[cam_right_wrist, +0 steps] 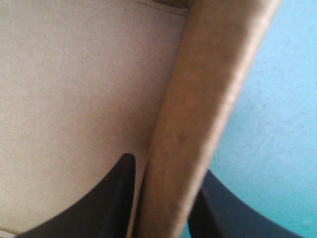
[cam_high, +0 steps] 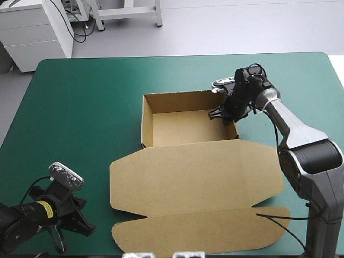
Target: Fold the box
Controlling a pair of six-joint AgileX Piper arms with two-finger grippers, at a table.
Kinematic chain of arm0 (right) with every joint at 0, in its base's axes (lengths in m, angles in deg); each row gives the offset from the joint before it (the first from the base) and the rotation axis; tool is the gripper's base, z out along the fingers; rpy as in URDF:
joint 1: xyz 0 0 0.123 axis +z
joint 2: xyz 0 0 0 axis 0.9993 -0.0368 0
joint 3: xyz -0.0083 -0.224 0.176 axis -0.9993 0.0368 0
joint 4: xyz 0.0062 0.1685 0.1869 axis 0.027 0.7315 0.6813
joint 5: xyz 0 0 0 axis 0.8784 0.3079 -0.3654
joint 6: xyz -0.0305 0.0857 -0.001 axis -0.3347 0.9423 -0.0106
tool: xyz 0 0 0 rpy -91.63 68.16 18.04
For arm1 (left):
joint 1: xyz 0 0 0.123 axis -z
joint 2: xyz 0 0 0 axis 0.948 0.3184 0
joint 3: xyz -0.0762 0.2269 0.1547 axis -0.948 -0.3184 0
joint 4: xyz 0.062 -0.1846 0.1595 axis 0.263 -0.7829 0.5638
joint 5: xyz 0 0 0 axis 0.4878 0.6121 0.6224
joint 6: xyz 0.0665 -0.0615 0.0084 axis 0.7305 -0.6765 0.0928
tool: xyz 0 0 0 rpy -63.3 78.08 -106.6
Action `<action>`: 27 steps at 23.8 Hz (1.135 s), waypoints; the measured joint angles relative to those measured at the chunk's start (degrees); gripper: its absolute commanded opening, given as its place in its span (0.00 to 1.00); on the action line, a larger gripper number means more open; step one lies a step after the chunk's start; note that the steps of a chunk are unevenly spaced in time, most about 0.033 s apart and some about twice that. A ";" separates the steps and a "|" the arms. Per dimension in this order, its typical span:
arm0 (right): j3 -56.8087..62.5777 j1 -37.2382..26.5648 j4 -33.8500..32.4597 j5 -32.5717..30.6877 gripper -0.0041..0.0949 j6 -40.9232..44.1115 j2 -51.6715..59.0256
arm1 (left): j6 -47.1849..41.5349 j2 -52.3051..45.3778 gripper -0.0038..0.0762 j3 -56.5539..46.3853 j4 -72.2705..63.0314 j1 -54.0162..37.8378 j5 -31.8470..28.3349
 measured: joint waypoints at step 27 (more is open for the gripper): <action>-14.65 -38.83 -5.23 1.90 0.02 -1.39 -2.13 | 0.00 0.00 0.04 0.00 0.17 0.00 -1.43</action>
